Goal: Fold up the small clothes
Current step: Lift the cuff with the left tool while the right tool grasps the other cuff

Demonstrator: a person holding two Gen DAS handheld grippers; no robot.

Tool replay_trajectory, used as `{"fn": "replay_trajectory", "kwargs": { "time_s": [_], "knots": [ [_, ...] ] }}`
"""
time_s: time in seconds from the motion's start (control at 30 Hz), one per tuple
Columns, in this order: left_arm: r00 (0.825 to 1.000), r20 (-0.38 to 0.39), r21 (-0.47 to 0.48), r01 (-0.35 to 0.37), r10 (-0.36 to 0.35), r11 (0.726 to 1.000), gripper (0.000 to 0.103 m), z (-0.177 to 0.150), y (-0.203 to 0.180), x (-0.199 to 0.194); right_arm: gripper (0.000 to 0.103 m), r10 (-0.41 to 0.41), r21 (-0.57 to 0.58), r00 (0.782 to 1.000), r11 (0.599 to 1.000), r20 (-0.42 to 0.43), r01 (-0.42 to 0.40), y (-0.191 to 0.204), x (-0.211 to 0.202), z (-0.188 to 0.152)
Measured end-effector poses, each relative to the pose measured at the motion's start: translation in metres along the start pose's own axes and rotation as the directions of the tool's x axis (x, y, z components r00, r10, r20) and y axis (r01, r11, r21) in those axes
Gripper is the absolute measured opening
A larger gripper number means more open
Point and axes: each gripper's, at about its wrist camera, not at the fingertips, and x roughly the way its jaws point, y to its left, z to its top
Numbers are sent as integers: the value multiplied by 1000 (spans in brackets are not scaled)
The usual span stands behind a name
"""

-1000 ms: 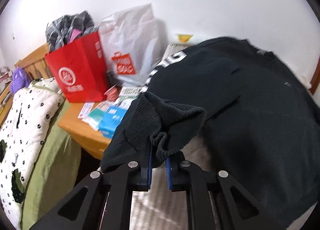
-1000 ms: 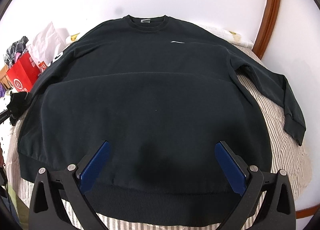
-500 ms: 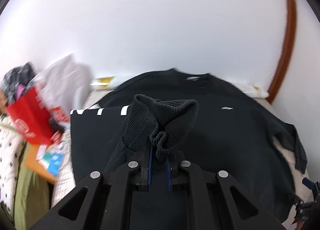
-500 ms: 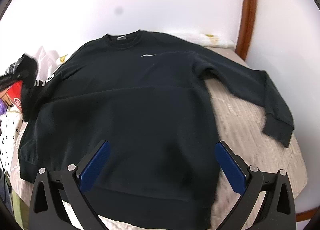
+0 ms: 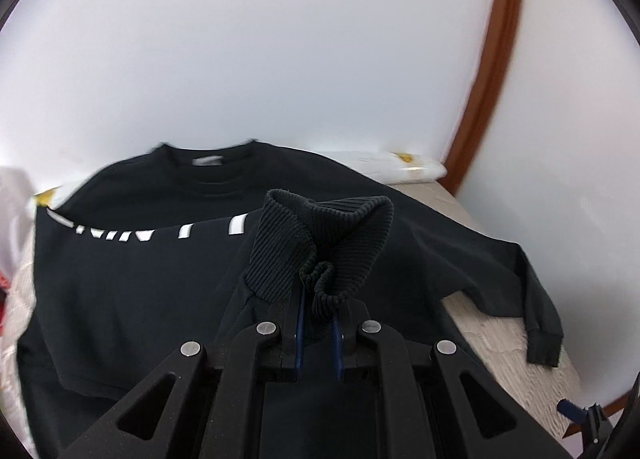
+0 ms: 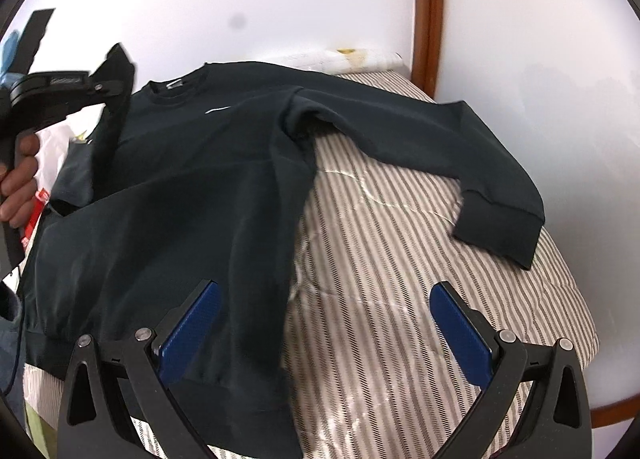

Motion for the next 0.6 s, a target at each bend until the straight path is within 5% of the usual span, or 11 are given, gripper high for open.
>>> {"fn": "replay_trajectory", "kwargs": {
  "time_s": [0.2, 0.33, 0.4, 0.5, 0.6],
  "knots": [
    [998, -48, -8, 47, -47, 999, 20, 1, -14, 15, 103, 11, -27, 1000, 1000, 2, -11, 14, 2, 7],
    [999, -4, -32, 45, -45, 998, 63, 2, 4, -5, 103, 36, -84, 999, 996, 14, -34, 41, 2, 17],
    [999, 30, -36, 33, -32, 999, 67, 1, 18, -20, 103, 63, -100, 998, 993, 15, -61, 54, 4, 23],
    [998, 45, -45, -30, 32, 999, 68, -6, 51, -44, 102, 111, -100, 994, 989, 21, -108, 70, 11, 39],
    [983, 26, -46, -180, 181, 983, 71, -20, 96, -60, 95, 155, -97, 988, 984, 24, -152, 85, 20, 56]
  ]
}}
